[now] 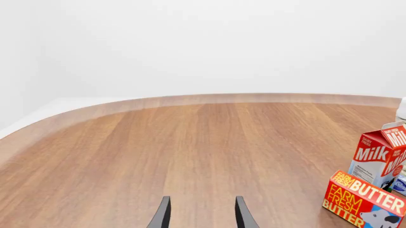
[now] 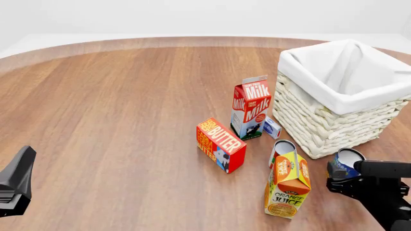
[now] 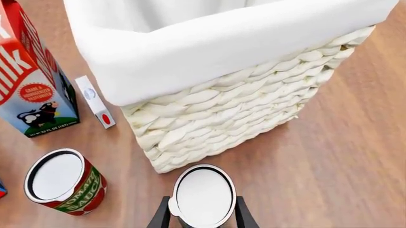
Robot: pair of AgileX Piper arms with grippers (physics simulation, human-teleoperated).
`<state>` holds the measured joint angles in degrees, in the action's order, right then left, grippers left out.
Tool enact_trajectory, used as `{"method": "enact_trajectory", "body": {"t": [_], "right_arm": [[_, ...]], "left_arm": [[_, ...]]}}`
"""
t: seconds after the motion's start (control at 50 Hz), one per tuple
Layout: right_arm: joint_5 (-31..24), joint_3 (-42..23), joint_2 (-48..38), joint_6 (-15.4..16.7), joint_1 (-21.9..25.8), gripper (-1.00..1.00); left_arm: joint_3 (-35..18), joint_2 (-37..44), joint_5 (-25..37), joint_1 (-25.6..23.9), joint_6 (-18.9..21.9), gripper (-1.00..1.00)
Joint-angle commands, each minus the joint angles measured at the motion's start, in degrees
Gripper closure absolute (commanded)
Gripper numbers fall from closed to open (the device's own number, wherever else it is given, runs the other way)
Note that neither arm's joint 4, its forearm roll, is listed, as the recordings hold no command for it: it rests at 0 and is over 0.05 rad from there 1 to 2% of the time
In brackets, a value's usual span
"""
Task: Pick up the alphabet soup, and put it in the basket.
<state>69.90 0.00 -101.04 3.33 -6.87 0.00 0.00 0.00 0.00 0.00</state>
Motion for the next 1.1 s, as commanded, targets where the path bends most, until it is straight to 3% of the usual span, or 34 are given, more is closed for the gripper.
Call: {"method": "enact_trajectory", "body": {"t": [0.02,0.8,0.82,1.1], "right_arm": [[0.0,0.0,-0.24,0.23,-0.21,-1.0],[0.0,0.0,-1.72,0.29,0.13,-1.0],[0.0,0.0,-1.77,0.08,0.42,1.0],[0.0,0.0,-1.3,-0.22,0.52,1.0]], "left_arm": [[0.0,0.0,0.0,0.0,0.0,-1.0],[0.0,0.0,0.0,0.0,0.0,-1.0],[0.0,0.0,0.0,0.0,0.0,-1.0],[0.0,0.0,0.0,0.0,0.0,-1.0]]}}
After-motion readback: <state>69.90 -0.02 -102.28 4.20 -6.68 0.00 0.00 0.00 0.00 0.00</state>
